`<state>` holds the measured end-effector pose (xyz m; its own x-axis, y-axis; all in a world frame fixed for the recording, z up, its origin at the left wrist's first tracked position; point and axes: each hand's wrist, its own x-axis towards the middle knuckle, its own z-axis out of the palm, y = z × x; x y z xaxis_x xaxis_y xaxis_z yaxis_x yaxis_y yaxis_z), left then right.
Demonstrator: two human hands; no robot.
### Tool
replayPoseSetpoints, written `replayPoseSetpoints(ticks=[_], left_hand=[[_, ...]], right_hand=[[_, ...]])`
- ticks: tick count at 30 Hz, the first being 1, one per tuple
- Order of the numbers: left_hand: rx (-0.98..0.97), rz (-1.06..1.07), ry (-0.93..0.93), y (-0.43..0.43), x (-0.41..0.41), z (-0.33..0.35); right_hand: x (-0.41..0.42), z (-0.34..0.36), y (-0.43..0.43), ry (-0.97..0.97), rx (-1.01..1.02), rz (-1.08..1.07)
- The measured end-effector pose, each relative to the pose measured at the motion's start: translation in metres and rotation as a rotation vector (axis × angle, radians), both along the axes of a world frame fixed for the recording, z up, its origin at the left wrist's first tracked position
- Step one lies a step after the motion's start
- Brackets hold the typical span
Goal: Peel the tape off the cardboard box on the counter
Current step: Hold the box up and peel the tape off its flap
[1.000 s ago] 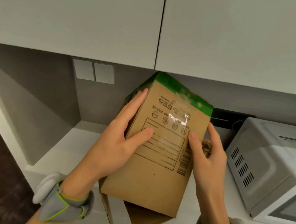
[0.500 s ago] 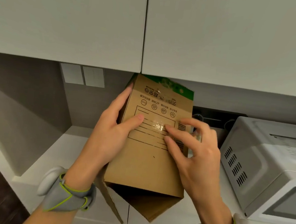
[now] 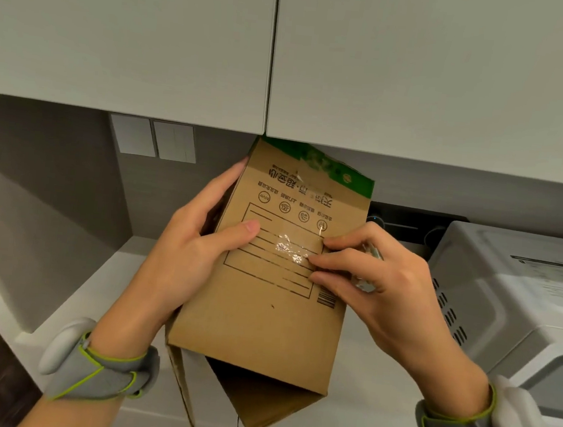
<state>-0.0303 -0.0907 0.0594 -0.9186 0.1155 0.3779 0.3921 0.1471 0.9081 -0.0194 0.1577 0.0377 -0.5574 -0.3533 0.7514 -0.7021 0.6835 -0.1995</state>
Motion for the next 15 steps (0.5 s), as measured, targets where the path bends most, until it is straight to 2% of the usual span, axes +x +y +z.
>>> replayPoseSetpoints(ticks=[15], left_hand=[[-0.088, -0.054, -0.026, 0.002, -0.010, -0.003]], right_hand=[[-0.016, -0.002, 0.007, 0.004, 0.027, 0.000]])
